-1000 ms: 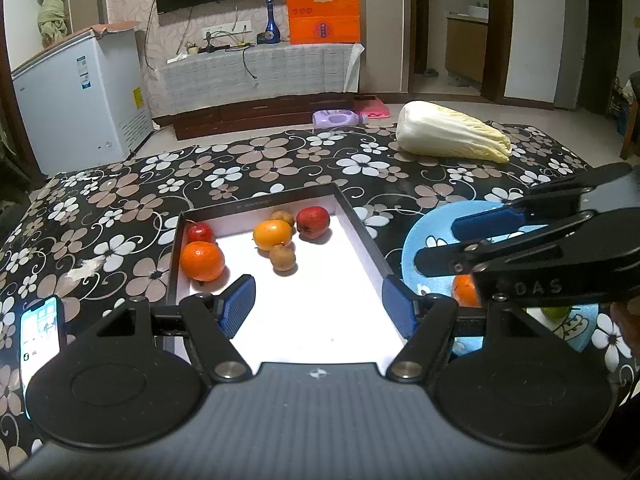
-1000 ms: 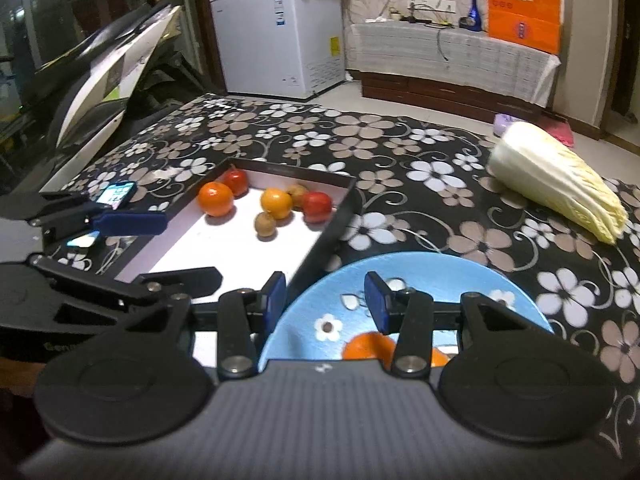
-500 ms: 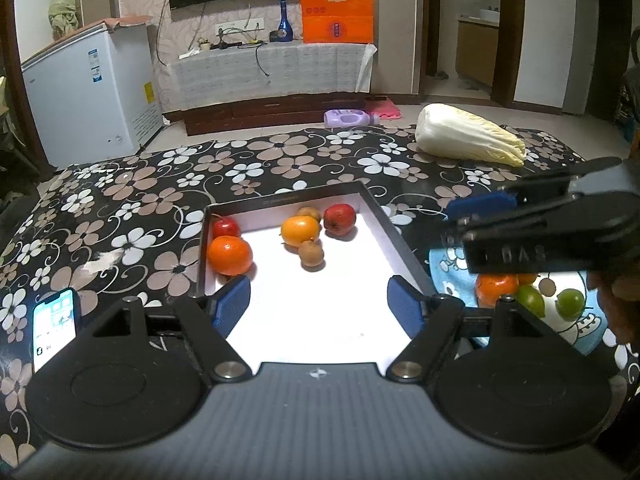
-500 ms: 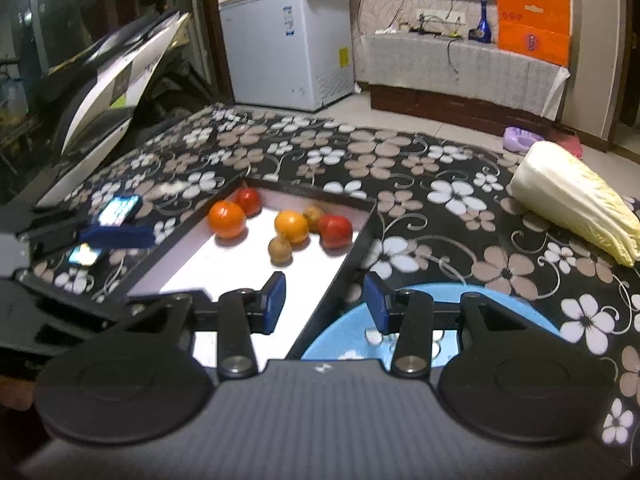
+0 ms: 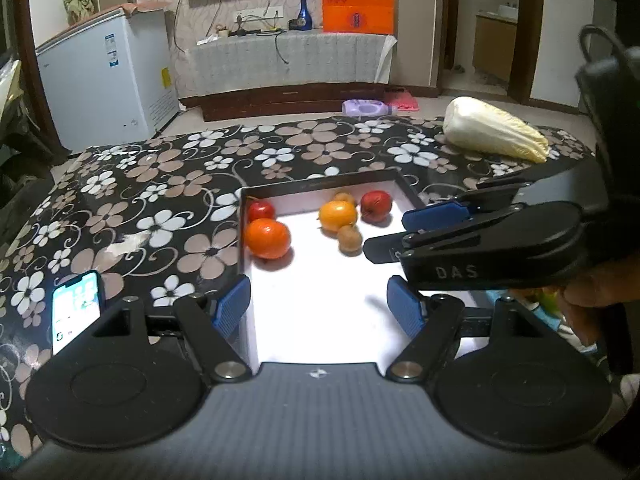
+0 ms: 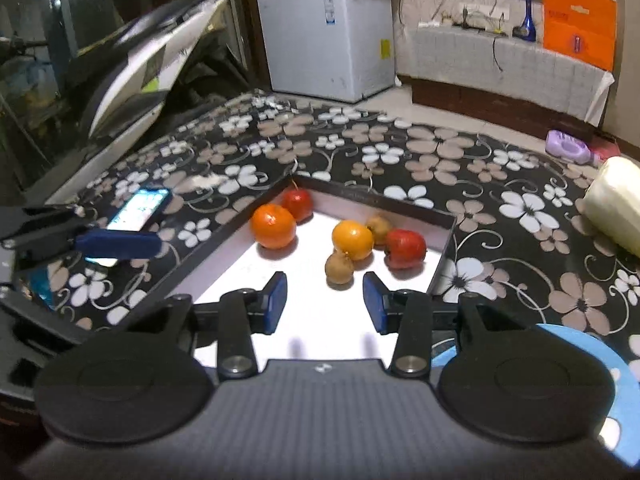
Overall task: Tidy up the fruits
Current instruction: 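Move both grippers back over the white tray of fruit, then grasp a brown round fruit in the tray with the right gripper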
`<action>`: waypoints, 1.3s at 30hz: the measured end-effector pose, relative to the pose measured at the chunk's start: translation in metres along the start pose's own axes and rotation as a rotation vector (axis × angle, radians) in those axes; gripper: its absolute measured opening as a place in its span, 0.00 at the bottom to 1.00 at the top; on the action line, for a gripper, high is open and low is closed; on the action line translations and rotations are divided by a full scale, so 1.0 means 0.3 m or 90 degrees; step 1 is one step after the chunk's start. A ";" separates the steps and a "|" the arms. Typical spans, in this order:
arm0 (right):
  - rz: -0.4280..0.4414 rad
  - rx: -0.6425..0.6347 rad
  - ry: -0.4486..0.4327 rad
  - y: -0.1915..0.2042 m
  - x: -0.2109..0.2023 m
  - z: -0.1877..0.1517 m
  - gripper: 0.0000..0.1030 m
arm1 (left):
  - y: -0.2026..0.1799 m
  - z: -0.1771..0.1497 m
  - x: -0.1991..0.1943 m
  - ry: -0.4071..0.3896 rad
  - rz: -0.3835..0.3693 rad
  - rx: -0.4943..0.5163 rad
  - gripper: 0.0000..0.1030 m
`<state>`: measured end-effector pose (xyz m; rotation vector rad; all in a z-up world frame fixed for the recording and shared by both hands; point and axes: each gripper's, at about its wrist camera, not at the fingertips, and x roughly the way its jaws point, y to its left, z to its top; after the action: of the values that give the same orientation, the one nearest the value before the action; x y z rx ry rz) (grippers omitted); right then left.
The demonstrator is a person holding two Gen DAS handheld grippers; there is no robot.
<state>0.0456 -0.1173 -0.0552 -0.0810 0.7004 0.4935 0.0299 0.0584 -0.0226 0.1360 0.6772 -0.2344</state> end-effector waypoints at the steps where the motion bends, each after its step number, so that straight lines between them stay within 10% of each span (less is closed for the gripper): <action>1: -0.001 -0.002 0.007 0.001 0.014 0.002 0.43 | 0.002 -0.002 -0.001 -0.001 0.003 0.004 0.77; 25: -0.022 -0.048 0.101 0.016 0.218 0.050 0.24 | 0.030 0.009 0.024 0.000 -0.006 -0.002 0.77; 39: -0.013 0.015 0.007 -0.070 0.012 0.093 0.24 | -0.040 0.095 0.136 -0.009 -0.024 0.019 0.77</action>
<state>0.0742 -0.1277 -0.0381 -0.0689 0.7158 0.4650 0.0748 0.0340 -0.0272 0.1494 0.6623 -0.2813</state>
